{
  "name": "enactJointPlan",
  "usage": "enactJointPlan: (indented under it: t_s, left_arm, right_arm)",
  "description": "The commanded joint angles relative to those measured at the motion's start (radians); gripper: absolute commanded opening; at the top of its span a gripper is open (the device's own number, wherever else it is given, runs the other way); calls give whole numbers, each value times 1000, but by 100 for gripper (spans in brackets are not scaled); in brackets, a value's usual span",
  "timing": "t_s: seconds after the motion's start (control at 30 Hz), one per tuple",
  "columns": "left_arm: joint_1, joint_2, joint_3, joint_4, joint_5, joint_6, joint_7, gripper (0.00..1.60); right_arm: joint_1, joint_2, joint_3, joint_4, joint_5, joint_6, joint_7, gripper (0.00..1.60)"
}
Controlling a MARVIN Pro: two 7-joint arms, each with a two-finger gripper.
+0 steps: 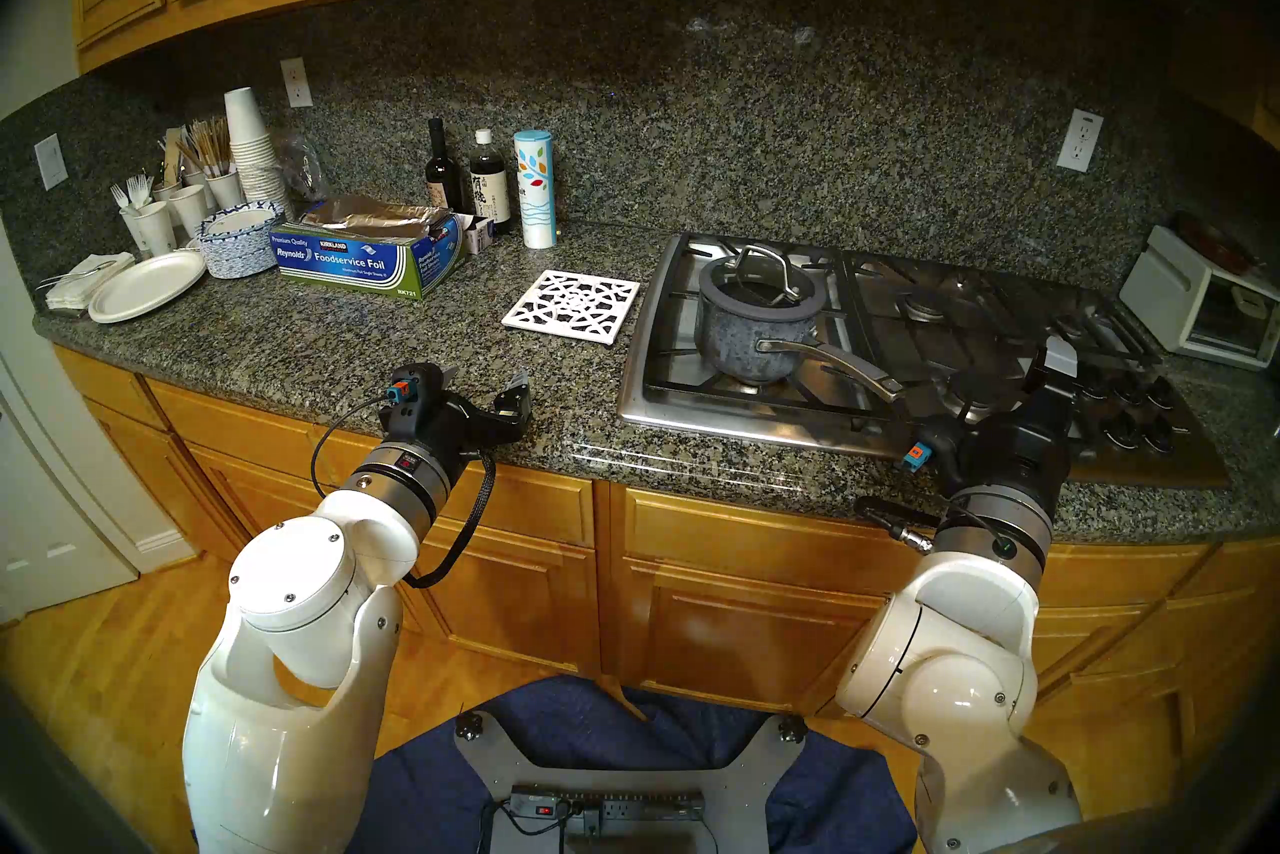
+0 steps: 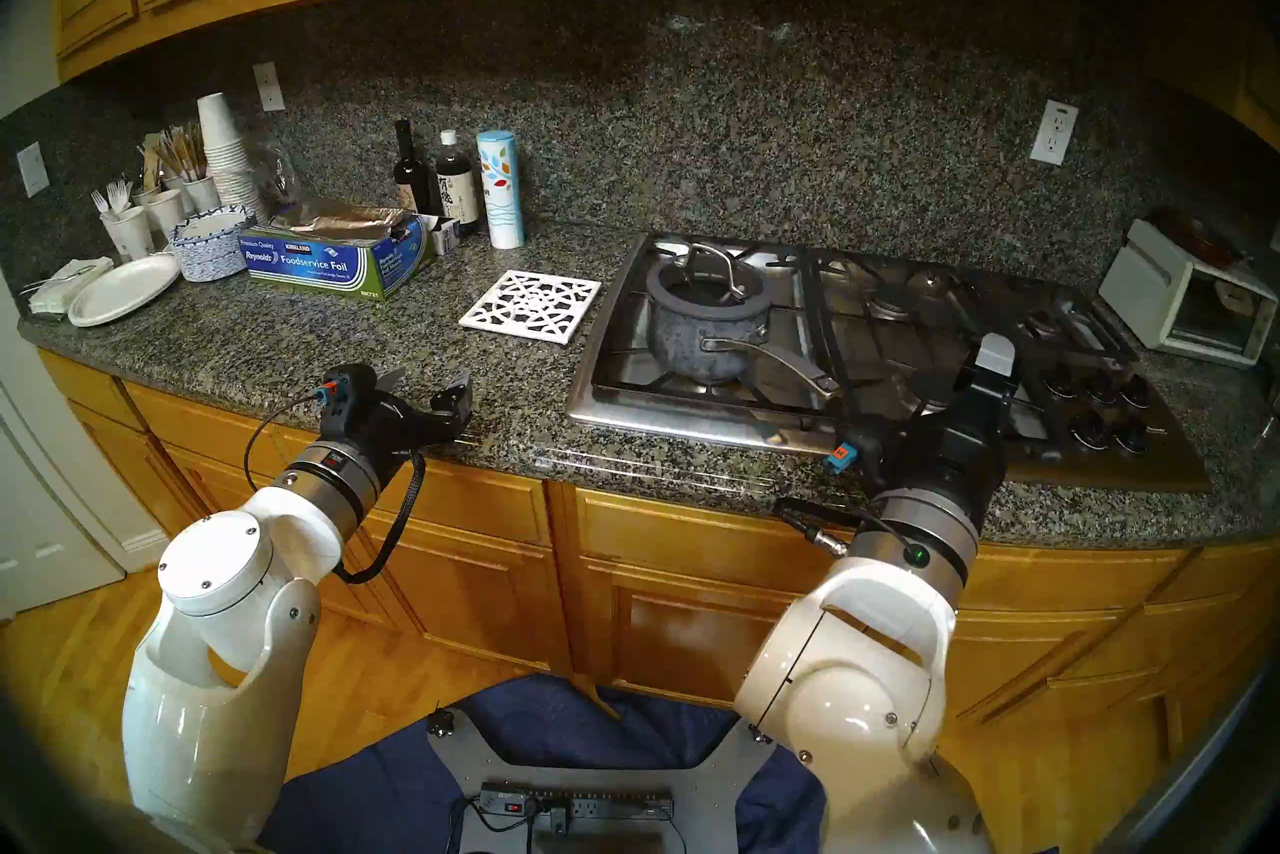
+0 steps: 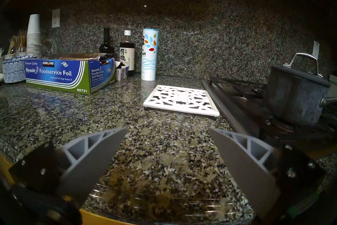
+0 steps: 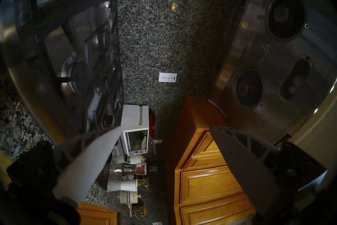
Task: Pick up the pot, put it on the stove, take off the pot lid
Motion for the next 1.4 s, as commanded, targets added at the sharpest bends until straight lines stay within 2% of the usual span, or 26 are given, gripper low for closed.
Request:
enactJointPlan:
  t_s: [0.0, 1.03, 1.37]
  left_arm:
    - [-18, 0, 0, -31, 1, -10, -2, 160]
    - [-19, -10, -4, -31, 10, -9, -11, 160]
    - [-21, -10, 54, -31, 46, -20, -14, 160]
  right_arm:
    - [1, -9, 6, -31, -23, 0, -35, 160]
    - [-16, -51, 9, -31, -23, 0, -76, 160]
    - [-20, -58, 13, -31, -21, 0, -87, 160]
